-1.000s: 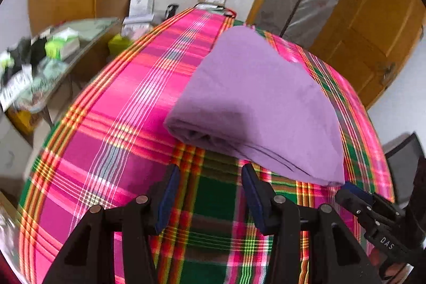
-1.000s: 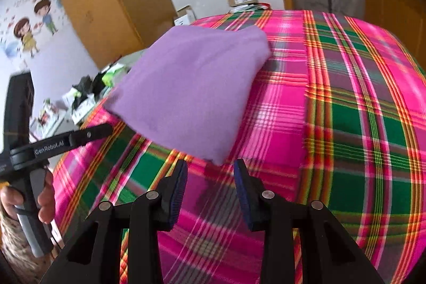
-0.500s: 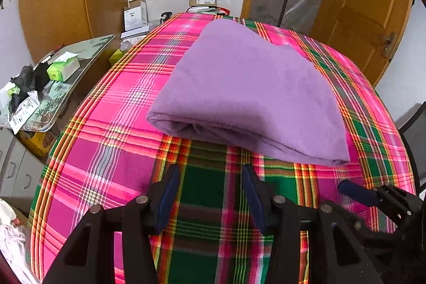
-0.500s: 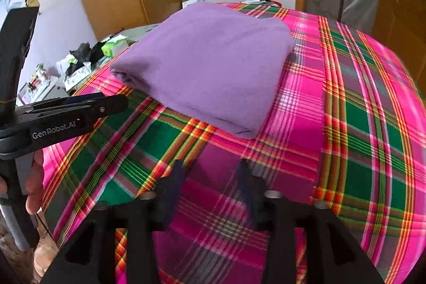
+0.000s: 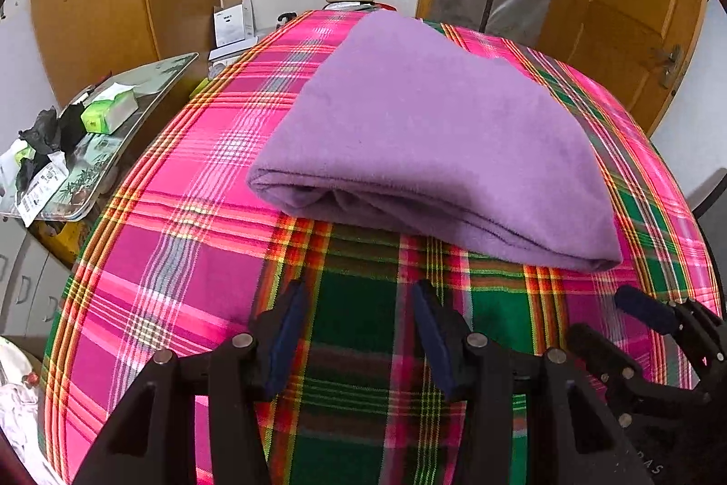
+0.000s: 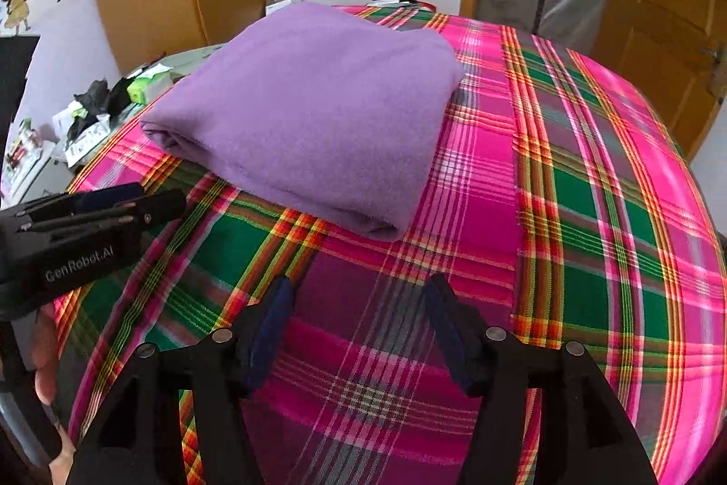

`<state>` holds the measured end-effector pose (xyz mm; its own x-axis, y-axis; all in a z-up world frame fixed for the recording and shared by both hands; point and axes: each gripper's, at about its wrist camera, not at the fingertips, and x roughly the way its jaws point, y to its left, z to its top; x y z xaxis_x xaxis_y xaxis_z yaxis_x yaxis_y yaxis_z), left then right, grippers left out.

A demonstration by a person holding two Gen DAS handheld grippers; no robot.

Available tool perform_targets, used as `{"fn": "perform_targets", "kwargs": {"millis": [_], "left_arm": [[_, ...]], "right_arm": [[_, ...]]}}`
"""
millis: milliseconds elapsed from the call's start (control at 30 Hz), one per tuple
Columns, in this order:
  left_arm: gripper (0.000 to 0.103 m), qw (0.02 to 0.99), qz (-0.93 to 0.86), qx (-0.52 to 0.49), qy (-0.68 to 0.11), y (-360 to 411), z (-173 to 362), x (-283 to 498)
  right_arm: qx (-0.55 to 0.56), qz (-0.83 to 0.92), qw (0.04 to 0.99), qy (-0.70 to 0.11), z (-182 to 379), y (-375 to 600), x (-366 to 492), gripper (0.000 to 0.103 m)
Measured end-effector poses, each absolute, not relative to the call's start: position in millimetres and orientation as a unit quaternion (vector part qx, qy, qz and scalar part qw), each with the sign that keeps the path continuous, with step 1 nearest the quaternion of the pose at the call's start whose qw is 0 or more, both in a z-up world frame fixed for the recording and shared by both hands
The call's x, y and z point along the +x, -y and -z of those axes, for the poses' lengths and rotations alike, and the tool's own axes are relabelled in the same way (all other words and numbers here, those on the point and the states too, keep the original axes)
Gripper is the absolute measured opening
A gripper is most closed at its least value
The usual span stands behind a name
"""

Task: Fold clothes

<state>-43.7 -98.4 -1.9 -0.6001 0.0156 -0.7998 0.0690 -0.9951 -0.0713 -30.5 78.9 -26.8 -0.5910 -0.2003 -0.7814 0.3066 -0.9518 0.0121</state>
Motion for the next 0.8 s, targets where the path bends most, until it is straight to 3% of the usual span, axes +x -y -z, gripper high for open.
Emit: {"fn": "perform_targets", "kwargs": {"millis": [800], "left_arm": [[0.049,0.023,0.900,0.433,-0.046,96.1,4.1,-43.4]], "right_arm": [[0.431,0.892,0.128,-0.054,27.6,-84.5,-35.5,0.069]]}}
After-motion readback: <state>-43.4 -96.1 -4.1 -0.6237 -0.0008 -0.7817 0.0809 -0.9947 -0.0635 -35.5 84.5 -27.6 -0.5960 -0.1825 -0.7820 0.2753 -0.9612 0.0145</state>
